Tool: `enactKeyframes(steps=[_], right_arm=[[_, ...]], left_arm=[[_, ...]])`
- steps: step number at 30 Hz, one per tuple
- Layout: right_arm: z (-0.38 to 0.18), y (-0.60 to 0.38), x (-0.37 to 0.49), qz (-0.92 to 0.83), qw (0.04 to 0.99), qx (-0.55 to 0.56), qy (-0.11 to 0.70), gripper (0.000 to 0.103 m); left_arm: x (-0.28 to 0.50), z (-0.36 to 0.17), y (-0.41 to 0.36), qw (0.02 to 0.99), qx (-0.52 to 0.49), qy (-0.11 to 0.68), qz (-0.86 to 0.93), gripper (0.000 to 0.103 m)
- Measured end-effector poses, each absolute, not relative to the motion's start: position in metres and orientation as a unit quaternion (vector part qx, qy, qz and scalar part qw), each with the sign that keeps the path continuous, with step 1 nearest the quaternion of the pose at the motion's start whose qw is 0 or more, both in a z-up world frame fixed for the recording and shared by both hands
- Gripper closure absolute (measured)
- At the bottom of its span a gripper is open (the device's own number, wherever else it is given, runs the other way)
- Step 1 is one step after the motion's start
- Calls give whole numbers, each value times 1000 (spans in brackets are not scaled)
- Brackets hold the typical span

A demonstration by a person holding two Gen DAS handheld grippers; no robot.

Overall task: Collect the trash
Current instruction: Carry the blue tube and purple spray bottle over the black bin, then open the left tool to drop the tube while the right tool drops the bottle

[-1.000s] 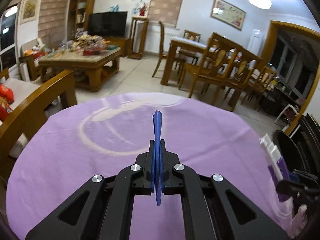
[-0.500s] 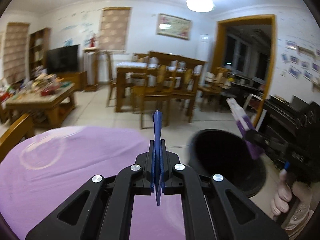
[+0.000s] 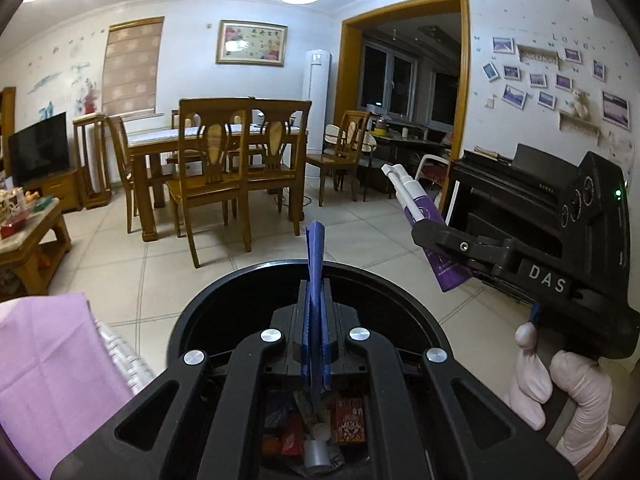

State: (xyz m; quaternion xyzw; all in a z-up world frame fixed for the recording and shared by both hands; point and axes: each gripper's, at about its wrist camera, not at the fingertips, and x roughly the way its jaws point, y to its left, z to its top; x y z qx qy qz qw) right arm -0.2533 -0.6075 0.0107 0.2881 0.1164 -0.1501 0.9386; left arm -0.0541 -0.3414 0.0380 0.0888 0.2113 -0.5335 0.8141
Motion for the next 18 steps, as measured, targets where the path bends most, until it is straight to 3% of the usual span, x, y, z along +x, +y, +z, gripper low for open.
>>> enactKeyframes(steps=[18], right_arm=[[-24, -603, -194, -161, 928, 300, 153, 70]], left_arm=[[-62, 22, -338, 813, 86, 227, -530, 98]])
